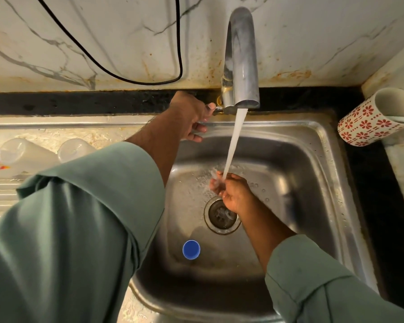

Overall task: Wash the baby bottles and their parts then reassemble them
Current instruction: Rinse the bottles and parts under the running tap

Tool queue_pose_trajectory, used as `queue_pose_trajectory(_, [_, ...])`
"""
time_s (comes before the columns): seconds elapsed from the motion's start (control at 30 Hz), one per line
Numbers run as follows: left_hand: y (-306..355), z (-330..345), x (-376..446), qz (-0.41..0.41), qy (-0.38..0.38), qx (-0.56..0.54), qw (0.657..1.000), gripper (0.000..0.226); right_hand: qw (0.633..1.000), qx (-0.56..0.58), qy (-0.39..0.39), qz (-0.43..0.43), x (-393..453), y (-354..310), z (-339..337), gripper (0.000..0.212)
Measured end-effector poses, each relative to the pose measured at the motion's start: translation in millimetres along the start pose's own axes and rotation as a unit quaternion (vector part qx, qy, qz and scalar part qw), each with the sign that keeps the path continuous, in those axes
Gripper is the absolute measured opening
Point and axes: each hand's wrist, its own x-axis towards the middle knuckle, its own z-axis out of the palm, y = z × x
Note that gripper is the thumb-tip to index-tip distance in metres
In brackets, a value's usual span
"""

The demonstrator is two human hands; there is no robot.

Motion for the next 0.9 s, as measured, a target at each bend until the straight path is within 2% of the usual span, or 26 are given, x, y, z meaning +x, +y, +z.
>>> queue_pose_trajectory(0.13, [0.1, 1.0, 0.1, 0.001, 0.006, 0.000, 1.000, 0.013, 1.000, -0.008, 0.001, -0.021, -2.4, -0.3, 2.0, 0.016])
queue_pose_trajectory(0.27, [-0.2, 1.4, 0.7, 0.009, 0.014, -0.003, 1.000, 0.012, 0.997, -0.072, 0.009, -0.036, -2.2, -4.5, 4.9, 0.014])
queue_pose_trajectory(0.43, [0.1, 2.0, -0.4, 0.011, 0.018, -0.001, 1.000, 0.013, 0.966, -0.220, 0.128, -0.043, 8.6, -10.7, 5.5, 0.045])
queue_pose_trajectory(0.53, [-0.7, 2.2, -0.4, 0.012, 0.023, 0.002, 1.000, 0.014, 0.967, -0.224, 0.118, -0.036, 9.5, -9.7, 2.2, 0.054])
queue_pose_trajectory(0.6, [-0.9, 2.3, -0.4, 0.012, 0.030, 0.008, 0.999, 0.012, 0.970, -0.226, 0.090, -0.022, 6.1, -9.1, 1.4, 0.051])
queue_pose_trajectory(0.73, [-0.4, 0.9, -1.7, 0.006, 0.025, 0.008, 1.000, 0.009, 0.997, -0.080, -0.015, -0.004, -5.2, -6.2, -2.9, 0.024])
queue_pose_trajectory(0.8, [0.0, 0.4, -3.0, 0.003, 0.020, 0.008, 1.000, 0.012, 0.999, 0.007, -0.051, 0.002, -9.6, -3.8, -5.6, 0.026])
queue_pose_trajectory(0.9, [1.2, 1.9, -3.7, 0.000, 0.017, 0.013, 1.000, 0.017, 0.994, 0.101, -0.041, 0.018, -9.1, 1.2, -7.8, 0.029])
